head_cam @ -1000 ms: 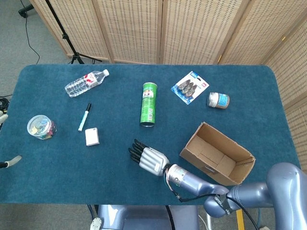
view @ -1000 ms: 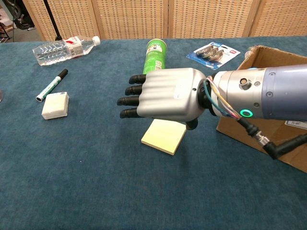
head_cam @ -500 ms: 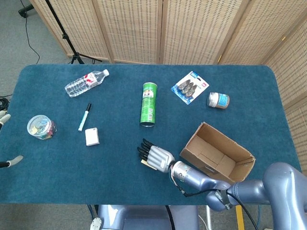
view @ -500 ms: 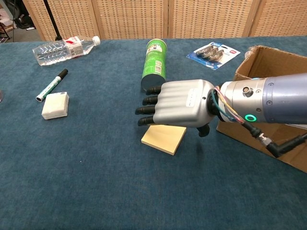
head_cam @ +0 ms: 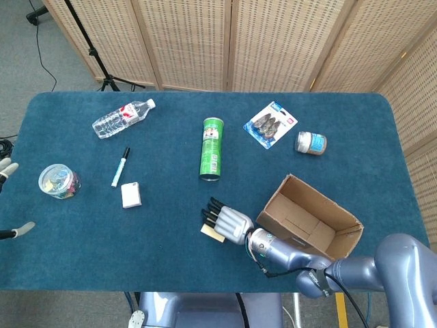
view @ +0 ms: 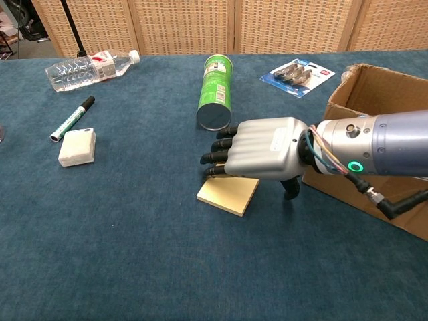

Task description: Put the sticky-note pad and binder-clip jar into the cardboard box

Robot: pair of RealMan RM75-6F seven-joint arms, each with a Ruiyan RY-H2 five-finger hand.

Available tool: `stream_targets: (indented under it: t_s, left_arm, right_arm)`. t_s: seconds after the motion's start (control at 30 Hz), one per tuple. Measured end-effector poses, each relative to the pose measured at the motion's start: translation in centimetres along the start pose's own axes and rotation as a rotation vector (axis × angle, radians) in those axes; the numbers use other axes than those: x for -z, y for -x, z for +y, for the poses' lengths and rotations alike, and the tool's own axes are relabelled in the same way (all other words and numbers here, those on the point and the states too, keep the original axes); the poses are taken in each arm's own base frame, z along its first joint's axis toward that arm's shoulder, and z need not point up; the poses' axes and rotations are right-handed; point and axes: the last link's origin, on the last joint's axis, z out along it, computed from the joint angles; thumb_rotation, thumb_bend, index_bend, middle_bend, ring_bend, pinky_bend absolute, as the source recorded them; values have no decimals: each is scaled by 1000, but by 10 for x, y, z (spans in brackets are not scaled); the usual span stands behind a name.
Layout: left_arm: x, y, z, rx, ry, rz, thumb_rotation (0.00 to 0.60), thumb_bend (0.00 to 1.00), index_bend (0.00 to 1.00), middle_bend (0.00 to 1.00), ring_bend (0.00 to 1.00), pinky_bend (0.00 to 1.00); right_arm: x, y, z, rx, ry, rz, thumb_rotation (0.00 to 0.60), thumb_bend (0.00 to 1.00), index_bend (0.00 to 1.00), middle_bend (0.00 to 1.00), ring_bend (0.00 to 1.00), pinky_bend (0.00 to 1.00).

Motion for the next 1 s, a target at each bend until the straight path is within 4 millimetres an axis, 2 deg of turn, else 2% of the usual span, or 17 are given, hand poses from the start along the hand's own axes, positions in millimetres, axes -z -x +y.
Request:
stream_targets:
  t_s: [0.13,0.23,0.3,0.4,0.5,0.67,0.87,1.0]
  left_arm:
    - [-1,1,1,-2,-1,-5,600,0,0,0,0,0]
    - [-1,2,1,-2,-1,-9,600,0,0,0,0,0]
    - [-2,2,1,-2,-1,-11,600,0,0,0,0,0]
    - [-2,3,2,-3,-1,-14,600,0,0,0,0,0]
    - [-3,3,2,-3,-1,-18,600,0,0,0,0,0]
    - [-3,4,3,-5,2,-20,600,0,0,0,0,0]
    - [-2,4,4,-5,1,-21,600,0,0,0,0,0]
    - [-2,4,3,-4,1,-24,600,0,0,0,0,0]
  right_arm:
    - [-1,6,0,-20,-2,7,600,0,46,25,0,39]
    - [-2,9,0,-46,-2,20,600,23,189,135,29,102]
    - [-3,11,-1,-70,-4,33,600,141,316,248,127,178]
    - [-4,12,-2,-109,-11,61,600,311,455,385,258,271]
    - [-4,14,-2,-145,-22,98,600,383,482,418,283,287]
    - [-1,10,1,-182,-27,176,600,413,486,420,284,287]
    - [8,-14,10,-223,-7,272,600,414,486,421,284,287]
    - [20,-37,24,-255,26,337,600,414,487,421,284,287]
